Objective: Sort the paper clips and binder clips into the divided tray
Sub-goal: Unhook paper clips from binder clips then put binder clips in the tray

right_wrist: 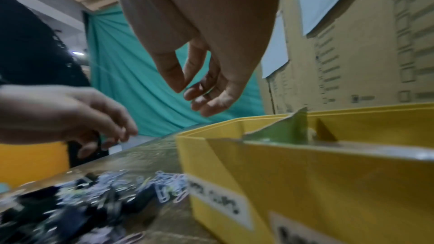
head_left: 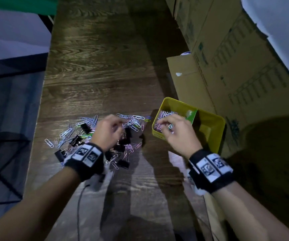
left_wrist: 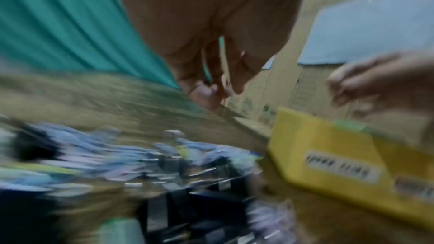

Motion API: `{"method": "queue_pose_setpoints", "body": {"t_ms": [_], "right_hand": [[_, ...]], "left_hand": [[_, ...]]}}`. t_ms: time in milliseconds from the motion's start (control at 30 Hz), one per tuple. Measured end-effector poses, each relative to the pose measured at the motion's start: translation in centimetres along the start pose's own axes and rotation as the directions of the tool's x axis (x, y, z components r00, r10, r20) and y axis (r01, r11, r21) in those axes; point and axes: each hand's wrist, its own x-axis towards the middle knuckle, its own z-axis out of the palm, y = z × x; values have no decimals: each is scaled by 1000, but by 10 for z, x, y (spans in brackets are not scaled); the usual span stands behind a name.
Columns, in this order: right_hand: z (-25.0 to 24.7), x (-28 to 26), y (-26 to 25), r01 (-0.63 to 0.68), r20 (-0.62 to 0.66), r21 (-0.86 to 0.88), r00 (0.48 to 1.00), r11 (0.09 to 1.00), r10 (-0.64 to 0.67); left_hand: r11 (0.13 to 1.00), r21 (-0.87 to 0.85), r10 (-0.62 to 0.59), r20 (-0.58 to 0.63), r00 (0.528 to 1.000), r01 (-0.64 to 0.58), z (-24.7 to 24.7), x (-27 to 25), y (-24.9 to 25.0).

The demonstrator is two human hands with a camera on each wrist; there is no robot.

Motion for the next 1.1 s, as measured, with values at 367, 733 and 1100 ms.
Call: {"method": "queue_pose_setpoints", "body": {"t_ms": [367,733,1100], "right_hand": [[103,8,-33,113,482,-416,869,902,114],[135,24,-33,169,501,-420,863,892,73],[134,9,-46,-19,348,-38,937,999,32]], "left_hand": [[831,553,-266,289,920,67,3,-44,-37],[928,333,-273,298,915,169,18,-61,-58],[997,68,-49,39,998,47,-16,-80,-57]]}}
